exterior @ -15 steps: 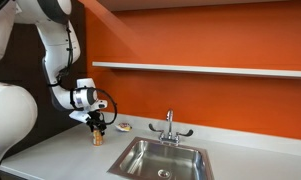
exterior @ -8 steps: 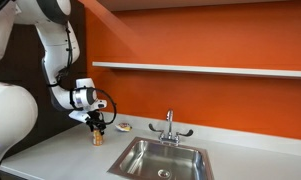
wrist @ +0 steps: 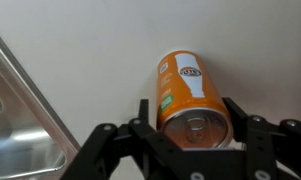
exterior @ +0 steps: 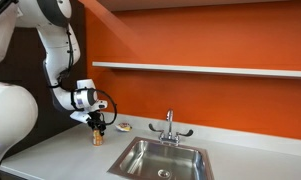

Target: Put the orange can on the bottom shelf.

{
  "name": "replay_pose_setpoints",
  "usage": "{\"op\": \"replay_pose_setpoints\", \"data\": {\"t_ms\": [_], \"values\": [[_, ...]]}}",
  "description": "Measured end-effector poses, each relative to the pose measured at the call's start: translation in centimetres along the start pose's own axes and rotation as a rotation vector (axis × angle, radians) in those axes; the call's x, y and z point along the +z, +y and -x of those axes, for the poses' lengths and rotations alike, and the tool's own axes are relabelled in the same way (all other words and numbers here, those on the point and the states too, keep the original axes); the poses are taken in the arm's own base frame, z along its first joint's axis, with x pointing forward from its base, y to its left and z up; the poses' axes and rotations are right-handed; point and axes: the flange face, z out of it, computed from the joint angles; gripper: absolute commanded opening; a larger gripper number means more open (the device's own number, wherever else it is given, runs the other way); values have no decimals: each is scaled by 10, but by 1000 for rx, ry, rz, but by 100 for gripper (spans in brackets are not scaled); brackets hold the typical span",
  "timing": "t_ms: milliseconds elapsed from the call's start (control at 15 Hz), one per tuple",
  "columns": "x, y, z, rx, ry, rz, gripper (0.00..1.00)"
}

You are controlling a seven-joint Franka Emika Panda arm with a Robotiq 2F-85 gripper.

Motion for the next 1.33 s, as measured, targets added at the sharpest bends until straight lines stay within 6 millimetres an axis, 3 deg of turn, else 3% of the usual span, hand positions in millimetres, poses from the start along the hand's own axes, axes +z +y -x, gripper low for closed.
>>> {"op": "replay_pose_setpoints", "data": {"t_ms": [67,867,1333], "values": [[1,-1,-1,0,2,0,38],[0,-1,-7,33,-34,29,38],[-32,-7,-8,-1,-81,26,38]]}}
